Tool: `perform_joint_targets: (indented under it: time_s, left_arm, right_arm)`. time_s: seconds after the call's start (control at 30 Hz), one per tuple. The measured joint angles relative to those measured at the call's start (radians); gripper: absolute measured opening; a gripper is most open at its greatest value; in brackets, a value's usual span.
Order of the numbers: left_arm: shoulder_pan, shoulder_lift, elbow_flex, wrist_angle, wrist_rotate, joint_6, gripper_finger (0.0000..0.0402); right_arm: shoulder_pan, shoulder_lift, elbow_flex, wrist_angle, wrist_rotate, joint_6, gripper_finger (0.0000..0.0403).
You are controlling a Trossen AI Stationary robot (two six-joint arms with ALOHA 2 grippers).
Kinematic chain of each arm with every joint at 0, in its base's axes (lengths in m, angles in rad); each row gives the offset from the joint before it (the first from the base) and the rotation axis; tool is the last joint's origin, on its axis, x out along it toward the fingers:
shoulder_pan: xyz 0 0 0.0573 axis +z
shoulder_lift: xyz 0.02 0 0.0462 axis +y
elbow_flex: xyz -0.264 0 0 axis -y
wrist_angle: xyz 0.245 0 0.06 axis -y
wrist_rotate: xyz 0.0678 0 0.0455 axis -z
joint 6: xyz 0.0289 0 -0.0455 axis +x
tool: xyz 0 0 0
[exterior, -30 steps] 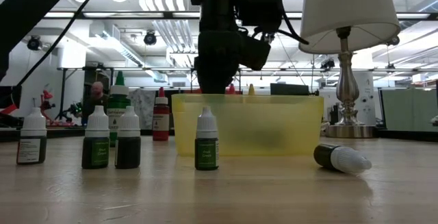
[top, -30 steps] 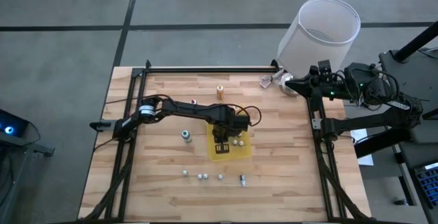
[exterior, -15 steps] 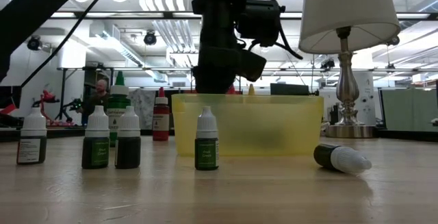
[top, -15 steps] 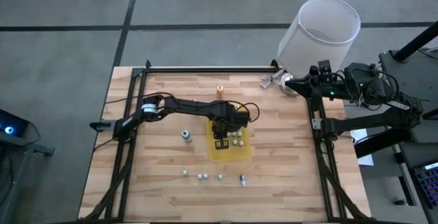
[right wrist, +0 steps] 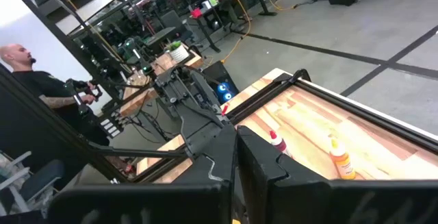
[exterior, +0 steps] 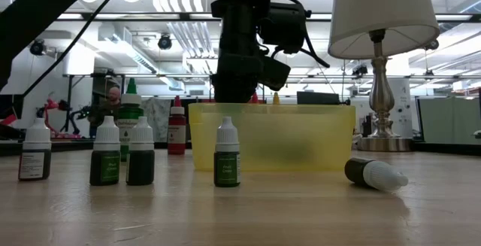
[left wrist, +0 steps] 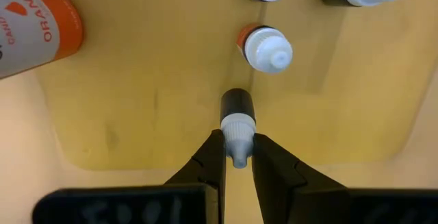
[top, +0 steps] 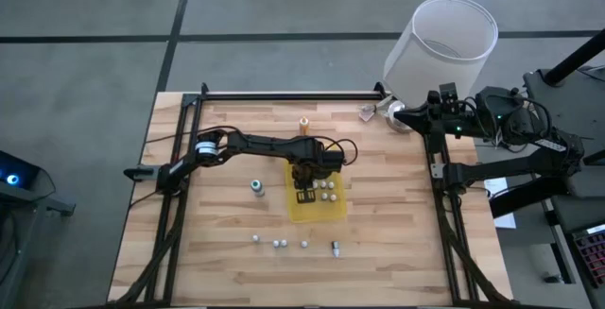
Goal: Pick & Place food coloring
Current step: Put the small pink food coloring bottle into the bin
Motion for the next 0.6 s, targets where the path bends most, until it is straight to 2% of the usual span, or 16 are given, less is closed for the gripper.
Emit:
perform_joint_targets:
  time_s: [0.37,0.6]
  left_arm:
    - [0.000,0.001,0.009,0.000,-0.002,0.000,0.0031]
    - [0.000,0.002,0.027,0.000,-0.003,-0.001,0.0057]
  right_arm:
    - [0.000,0.000,-0.005,0.001,0.000,0.000,0.0009]
    - [0.000,0.005,-0.006,0.001,0.000,0.000,0.0008]
